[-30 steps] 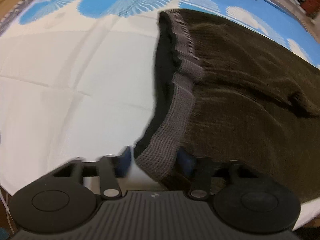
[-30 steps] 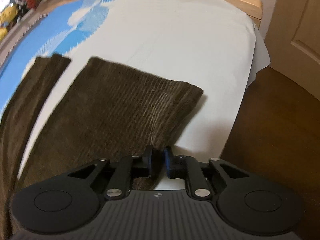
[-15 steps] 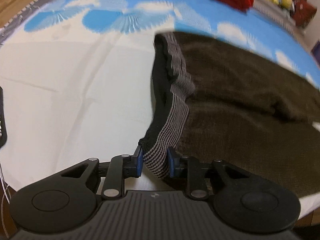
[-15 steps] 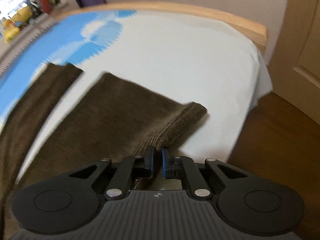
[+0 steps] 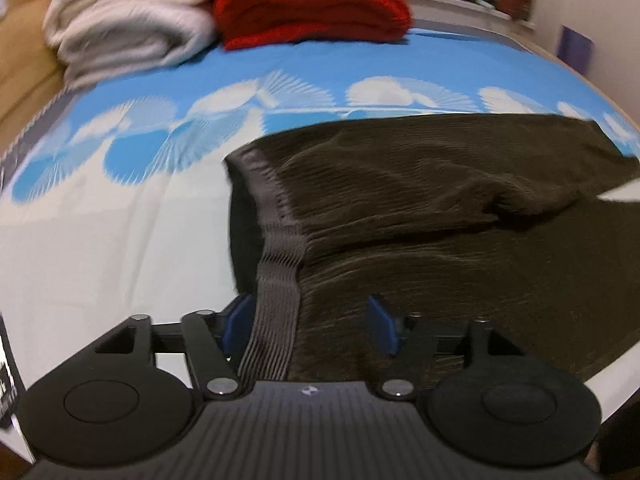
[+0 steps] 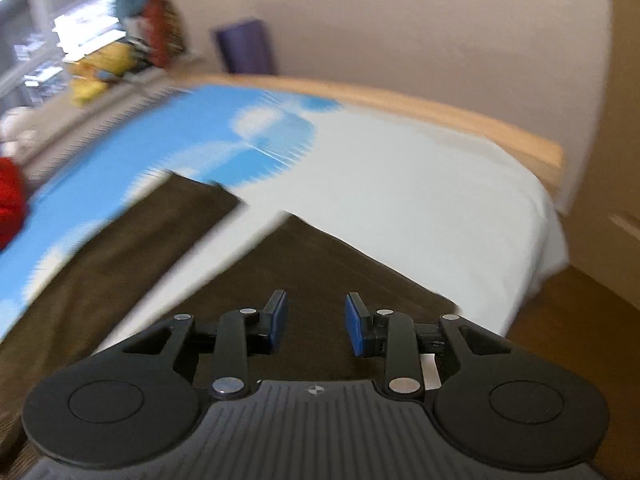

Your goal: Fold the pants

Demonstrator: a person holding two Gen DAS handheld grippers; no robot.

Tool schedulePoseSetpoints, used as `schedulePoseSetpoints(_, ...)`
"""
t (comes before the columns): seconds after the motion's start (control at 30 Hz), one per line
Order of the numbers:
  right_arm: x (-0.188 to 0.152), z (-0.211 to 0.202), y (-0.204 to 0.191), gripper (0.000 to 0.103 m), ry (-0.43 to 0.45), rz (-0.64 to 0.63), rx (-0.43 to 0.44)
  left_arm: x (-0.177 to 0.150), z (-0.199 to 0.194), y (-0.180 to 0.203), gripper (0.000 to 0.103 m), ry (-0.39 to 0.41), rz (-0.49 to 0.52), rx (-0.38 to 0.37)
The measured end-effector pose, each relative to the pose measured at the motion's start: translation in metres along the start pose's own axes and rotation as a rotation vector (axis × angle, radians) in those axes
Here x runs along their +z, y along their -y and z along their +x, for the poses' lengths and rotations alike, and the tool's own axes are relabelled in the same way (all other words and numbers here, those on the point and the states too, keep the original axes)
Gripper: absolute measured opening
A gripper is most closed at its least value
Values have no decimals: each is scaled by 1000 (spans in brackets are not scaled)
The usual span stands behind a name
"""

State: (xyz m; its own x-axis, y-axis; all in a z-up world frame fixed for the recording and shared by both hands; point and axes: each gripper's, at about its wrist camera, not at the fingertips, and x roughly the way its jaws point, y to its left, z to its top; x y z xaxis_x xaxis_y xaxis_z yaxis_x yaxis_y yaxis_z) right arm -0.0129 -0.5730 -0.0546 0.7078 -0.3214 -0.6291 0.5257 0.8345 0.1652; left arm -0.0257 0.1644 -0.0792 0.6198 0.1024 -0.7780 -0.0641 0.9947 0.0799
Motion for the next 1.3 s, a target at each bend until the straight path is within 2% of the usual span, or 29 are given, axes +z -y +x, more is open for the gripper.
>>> schedulePoseSetpoints(0.07, -1, -12, -16, 51, 36, -63, 82, 3, 0, 8, 75, 23, 8, 26)
schedulePoseSetpoints(0.13, -4, -23, -35, 62, 77, -151, 117, 3, 2, 8, 75, 35, -9, 48)
schedulePoseSetpoints(0.27, -9, -35, -70, 64, 122, -292, 198, 9, 1, 11, 75, 59, -48, 90)
schedulePoseSetpoints(0.4, -10, -39, -94, 77, 107, -337, 291, 15, 3, 13, 75, 65, -67, 56)
schedulePoseSetpoints(0.5, -18, -42, -116, 82, 128, -403, 319, 20, 3, 18, 75, 89, -63, 85)
schedulePoseSetpoints(0.57, -23, -39, -127, 83, 127, -432, 337, 25, 3, 19, 75, 103, -84, 90)
schedulePoseSetpoints(0.63, -28, -31, -139, 83, 88, -455, 342, 29, 3, 18, 75, 116, -106, 98)
schedulePoseSetpoints(0.8, -33, -23, -163, 84, 62, -442, 387, 41, 8, 20, 75, 133, -138, 106)
schedulePoseSetpoints(0.9, -35, -17, -180, 84, 55, -481, 395, 48, 11, 24, 75, 144, -140, 97)
schedulePoseSetpoints(1.0, -36, -15, -199, 84, 73, -521, 425, 54, 14, 30, 75, 173, -101, 112)
schedulePoseSetpoints(1.1, -38, -14, -213, 84, 86, -551, 418, 64, 28, 28, 79, 169, -114, 94)
schedulePoseSetpoints(1.2, -35, -8, -221, 84, 60, -542, 431, 83, 52, 25, 79, 145, -134, 101)
schedulePoseSetpoints(1.3, -31, 1, -225, 84, 29, -536, 449, 107, 82, 25, 77, 121, -109, 92)
